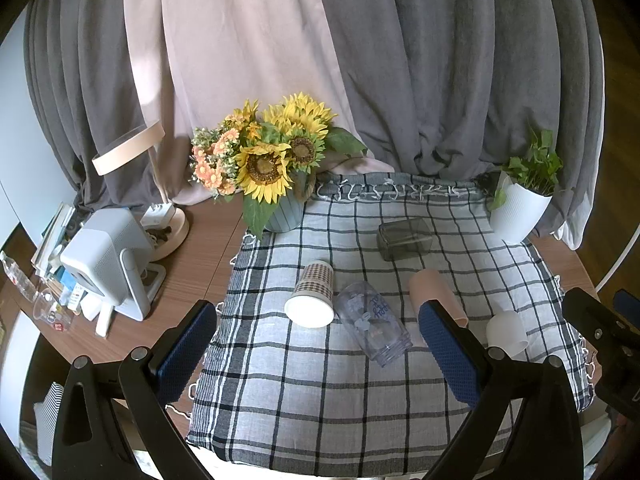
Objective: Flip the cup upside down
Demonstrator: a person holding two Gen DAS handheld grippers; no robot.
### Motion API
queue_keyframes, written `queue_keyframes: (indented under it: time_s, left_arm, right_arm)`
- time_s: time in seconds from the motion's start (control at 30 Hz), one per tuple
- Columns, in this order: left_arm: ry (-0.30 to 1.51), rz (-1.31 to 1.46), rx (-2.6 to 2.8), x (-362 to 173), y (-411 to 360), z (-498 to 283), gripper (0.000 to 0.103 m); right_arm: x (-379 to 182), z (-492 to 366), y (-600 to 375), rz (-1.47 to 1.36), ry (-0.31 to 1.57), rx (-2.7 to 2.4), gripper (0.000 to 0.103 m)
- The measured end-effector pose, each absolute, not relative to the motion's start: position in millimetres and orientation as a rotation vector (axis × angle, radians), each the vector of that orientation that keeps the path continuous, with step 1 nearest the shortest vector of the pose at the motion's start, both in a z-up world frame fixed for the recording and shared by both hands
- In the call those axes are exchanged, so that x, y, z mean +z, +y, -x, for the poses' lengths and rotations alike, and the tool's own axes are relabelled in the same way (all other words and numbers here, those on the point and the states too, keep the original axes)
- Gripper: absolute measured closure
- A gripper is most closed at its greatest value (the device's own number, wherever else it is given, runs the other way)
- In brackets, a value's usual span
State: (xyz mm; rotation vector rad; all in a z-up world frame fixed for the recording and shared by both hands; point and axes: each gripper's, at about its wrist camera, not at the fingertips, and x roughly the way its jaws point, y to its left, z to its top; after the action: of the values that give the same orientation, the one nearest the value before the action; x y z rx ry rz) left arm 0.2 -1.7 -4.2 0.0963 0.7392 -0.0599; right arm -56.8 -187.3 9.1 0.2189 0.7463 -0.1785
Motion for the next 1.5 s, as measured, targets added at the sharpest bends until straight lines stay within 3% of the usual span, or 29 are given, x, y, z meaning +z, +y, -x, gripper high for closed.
queue_keyframes:
  time_s: [0.97,1.5]
  left_arm:
    - [0.746,-0.099,-0.060,-13,-3,1,0.000]
    - [0.873,-0.153,-0.050,-54,-63,-11,0.000]
  right_arm:
    - [10,54,-186,-0.218,0.754,-0.180,0.001]
    - [-36,48,-243,-0.270,0.870,-0.228,0.002]
